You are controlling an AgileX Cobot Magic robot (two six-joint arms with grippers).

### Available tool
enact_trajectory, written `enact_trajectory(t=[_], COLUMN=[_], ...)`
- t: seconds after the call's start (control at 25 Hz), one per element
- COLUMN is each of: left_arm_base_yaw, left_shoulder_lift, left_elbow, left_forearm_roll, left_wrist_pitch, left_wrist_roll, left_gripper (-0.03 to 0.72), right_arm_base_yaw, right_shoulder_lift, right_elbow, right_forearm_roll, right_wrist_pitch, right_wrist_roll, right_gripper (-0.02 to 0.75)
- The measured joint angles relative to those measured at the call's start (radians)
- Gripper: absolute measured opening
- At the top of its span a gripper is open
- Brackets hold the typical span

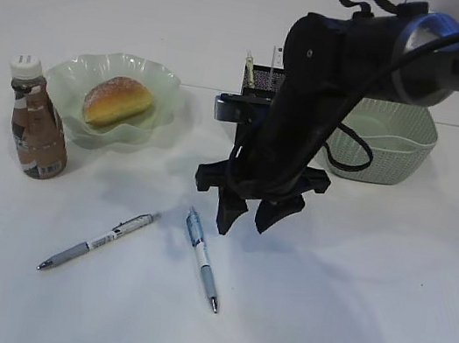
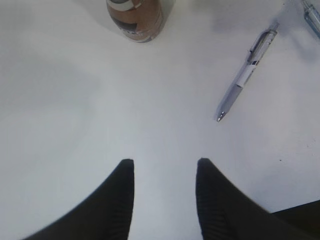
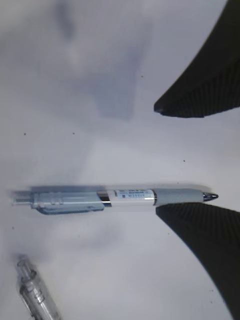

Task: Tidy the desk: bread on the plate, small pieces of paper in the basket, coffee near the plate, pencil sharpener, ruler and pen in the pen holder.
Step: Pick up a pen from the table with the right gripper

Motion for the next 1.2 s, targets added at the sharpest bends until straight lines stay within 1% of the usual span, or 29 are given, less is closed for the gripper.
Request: enact_trajectory(t=[0.08, 0.2, 0.28, 0.36, 0.48, 1.2], left_arm_base_yaw=[0.000, 0.000, 0.000, 0.000, 0.000, 0.000], left_shoulder_lift=[0.000, 0.000, 0.000, 0.000, 0.000, 0.000], left_elbow=[0.000, 0.000, 0.000, 0.000, 0.000, 0.000], left_forearm_roll=[0.000, 0.000, 0.000, 0.000, 0.000, 0.008], left_wrist_pitch=[0.000, 0.000, 0.000, 0.000, 0.000, 0.000], left_wrist_roll=[0.000, 0.000, 0.000, 0.000, 0.000, 0.000], left_gripper=[0.286, 0.286, 0.285, 0.286, 0.285, 0.286], right_arm_base_yaw=[0.003, 0.033, 0.036, 0.063, 0.077, 0.103], right_shoulder_lift=[0.007, 0.033, 0.033, 0.059, 0.094, 0.183], right_elbow=[-0.004, -0.042, -0.045, -0.092, -0.116, -0.128], right_forearm_roll=[-0.008, -0.079, -0.082, -0.089, -0.089, -0.098], right_wrist_pitch=[0.000, -0.002, -0.002, -0.002, 0.009, 0.018], right_wrist_roll=[0.002, 0.011, 0.011, 0.021, 0.031, 0.044], right_gripper=[0.440, 0.440, 0.440, 0.440, 0.440, 0.440])
